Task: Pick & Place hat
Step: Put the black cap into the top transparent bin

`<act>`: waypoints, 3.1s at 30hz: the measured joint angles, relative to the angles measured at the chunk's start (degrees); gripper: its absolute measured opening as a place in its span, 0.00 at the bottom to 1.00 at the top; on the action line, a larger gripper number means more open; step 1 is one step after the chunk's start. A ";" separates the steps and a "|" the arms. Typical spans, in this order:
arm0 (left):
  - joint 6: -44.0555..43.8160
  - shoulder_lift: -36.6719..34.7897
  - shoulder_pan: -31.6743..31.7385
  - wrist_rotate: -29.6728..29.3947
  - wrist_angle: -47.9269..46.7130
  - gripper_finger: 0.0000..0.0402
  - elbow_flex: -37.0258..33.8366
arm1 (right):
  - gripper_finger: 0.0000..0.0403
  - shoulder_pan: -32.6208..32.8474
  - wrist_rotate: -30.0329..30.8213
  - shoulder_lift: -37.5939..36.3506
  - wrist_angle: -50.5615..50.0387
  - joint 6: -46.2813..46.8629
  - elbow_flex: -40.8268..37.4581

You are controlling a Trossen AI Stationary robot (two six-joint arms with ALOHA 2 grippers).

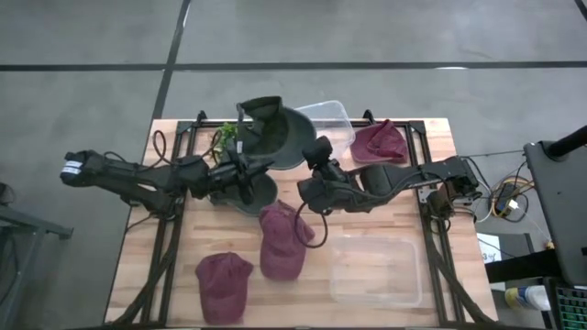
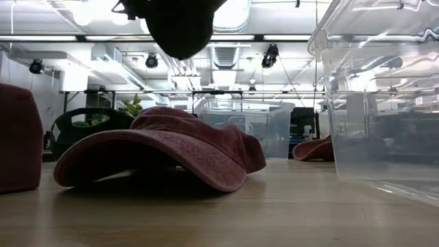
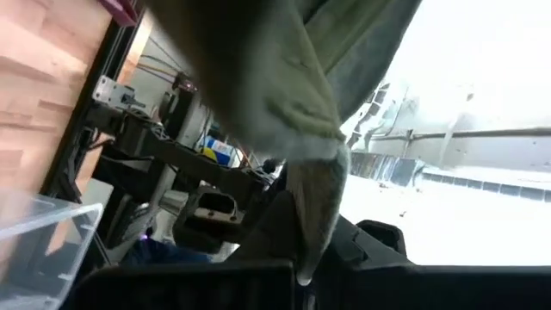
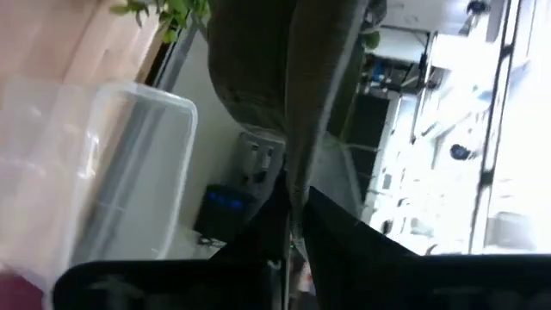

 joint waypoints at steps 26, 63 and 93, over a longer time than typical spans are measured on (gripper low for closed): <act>33.62 -2.37 5.99 -2.54 1.75 0.01 0.95 | 0.38 -17.50 -54.29 -25.00 10.91 78.51 -7.90; 43.02 -1.76 5.95 -1.13 7.86 0.03 2.60 | 0.03 -23.06 -53.68 -16.41 53.82 81.58 -21.51; 45.79 -3.10 6.01 25.04 -0.46 0.18 2.47 | 0.02 -53.03 -93.69 -21.42 13.32 87.24 -14.59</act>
